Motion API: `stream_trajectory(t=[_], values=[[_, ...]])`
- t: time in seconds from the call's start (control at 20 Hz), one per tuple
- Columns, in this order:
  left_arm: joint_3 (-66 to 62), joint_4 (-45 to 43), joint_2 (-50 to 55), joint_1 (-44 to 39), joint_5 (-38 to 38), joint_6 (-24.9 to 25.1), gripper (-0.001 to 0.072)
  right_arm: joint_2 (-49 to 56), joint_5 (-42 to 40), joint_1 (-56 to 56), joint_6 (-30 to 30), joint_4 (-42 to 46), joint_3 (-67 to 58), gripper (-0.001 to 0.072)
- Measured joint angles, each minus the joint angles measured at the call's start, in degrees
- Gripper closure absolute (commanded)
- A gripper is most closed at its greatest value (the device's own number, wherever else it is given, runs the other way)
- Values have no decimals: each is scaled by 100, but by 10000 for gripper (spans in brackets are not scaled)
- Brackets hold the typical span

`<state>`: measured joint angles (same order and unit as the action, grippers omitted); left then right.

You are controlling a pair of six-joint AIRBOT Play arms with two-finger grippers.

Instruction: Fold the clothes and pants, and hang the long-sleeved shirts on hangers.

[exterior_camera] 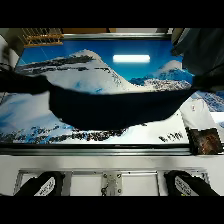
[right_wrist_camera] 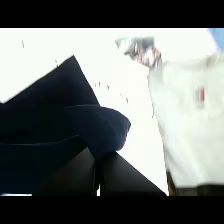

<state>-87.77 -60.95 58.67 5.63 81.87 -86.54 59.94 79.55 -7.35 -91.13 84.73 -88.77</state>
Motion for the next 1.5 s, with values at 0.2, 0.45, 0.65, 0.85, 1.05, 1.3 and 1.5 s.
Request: stream_trajectory(t=[0.2,0.45,0.65,0.85,1.05,1.3,1.5], values=[[-1062,127,-815,138,-1145,-136,697,-955,-1471,-2,-398,9,-577,704],[-1231,-511,-1117,177,-1606,-522,697,-1469,-1956,-2,-715,11,-748,704],[-1056,-520,-774,164,-1499,-765,697,-1270,-1637,-2,-839,2,-774,704],[-997,-540,140,-87,-861,-857,697,-529,-481,4,-957,-94,-713,704],[-743,-1311,1342,-529,240,-846,697,365,780,4,-551,-138,22,705],[809,-1720,1989,-994,647,-662,697,697,1106,4,-313,-181,1744,705],[1742,-1812,2009,-1147,841,-343,697,680,1182,4,-129,-197,2339,704]])
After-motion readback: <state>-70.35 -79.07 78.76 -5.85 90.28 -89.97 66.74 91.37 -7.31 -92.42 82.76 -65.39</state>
